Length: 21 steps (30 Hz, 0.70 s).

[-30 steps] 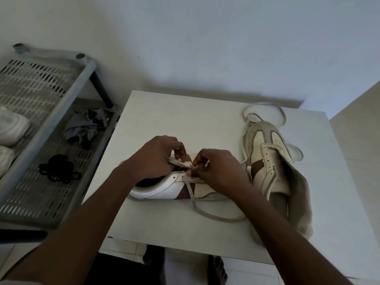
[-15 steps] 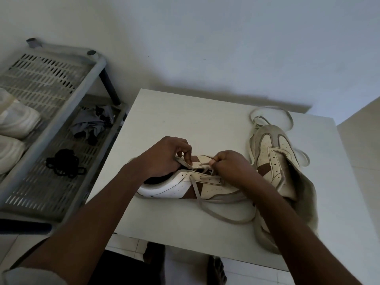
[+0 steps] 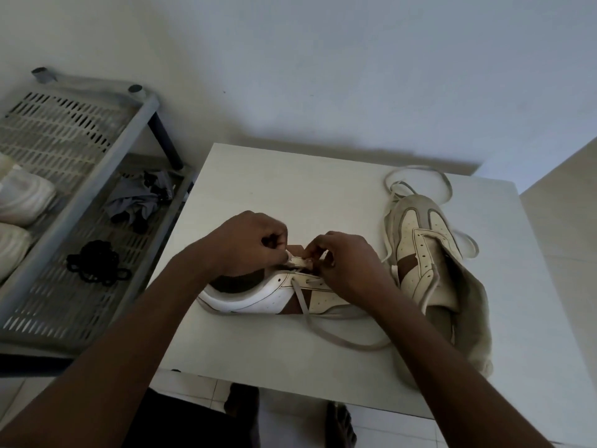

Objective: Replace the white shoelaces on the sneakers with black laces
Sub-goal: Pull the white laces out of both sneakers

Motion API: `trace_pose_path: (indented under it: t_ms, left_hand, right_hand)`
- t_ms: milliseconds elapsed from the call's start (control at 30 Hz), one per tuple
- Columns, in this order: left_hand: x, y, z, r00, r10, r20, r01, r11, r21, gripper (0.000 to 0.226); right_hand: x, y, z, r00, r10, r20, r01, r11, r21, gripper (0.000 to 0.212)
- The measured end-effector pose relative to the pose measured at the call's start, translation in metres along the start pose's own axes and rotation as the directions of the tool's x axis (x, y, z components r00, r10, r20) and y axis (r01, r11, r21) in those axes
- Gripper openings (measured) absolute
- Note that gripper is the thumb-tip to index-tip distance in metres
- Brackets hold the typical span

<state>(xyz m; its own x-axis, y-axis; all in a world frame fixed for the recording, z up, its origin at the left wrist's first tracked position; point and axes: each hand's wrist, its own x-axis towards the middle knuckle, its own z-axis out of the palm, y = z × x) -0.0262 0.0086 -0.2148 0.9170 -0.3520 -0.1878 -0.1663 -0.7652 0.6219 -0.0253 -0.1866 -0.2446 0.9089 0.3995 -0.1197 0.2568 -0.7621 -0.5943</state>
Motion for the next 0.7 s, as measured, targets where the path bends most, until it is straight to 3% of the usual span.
trace_pose_path:
  t_ms: [100,167,267,367,533,600,700]
  left_hand:
    - [-0.003,0.010,0.003,0.994,-0.111,0.009,0.111,0.994,0.026,0.044]
    - [-0.004,0.016,0.005,0.991,-0.132,-0.012,0.132,0.976,0.173,0.048]
    - [-0.010,0.022,0.005,0.990,-0.127,-0.061,0.140,0.916,0.375,0.044]
    - [-0.013,0.023,0.008,0.988,-0.101,-0.114,0.143,0.875,0.463,0.032]
    - [-0.014,0.022,0.010,0.991,-0.089,-0.100,0.126,0.867,0.482,0.023]
    - [-0.013,0.021,0.011,0.990,-0.082,-0.114,0.127,0.873,0.471,0.023]
    - [-0.013,0.021,0.012,0.988,-0.081,-0.135,0.135,0.876,0.462,0.023]
  right_hand:
    - [0.000,-0.002,0.000,1.000,0.020,-0.016,-0.020,0.999,-0.030,0.010]
    - [0.000,-0.005,0.001,0.999,0.044,-0.027,-0.045,0.998,-0.052,0.011]
    - [-0.001,-0.009,0.003,0.996,0.077,-0.041,-0.081,0.991,-0.106,0.012]
    - [-0.001,-0.011,0.006,0.993,0.102,-0.063,-0.109,0.985,-0.135,0.012]
    - [0.002,-0.008,0.008,0.954,0.285,-0.088,-0.280,0.958,0.066,0.014]
    - [0.006,-0.004,0.003,0.920,0.392,-0.009,-0.368,0.870,0.328,0.027]
    - [0.012,0.000,-0.006,0.844,0.470,0.259,-0.505,0.531,0.681,0.037]
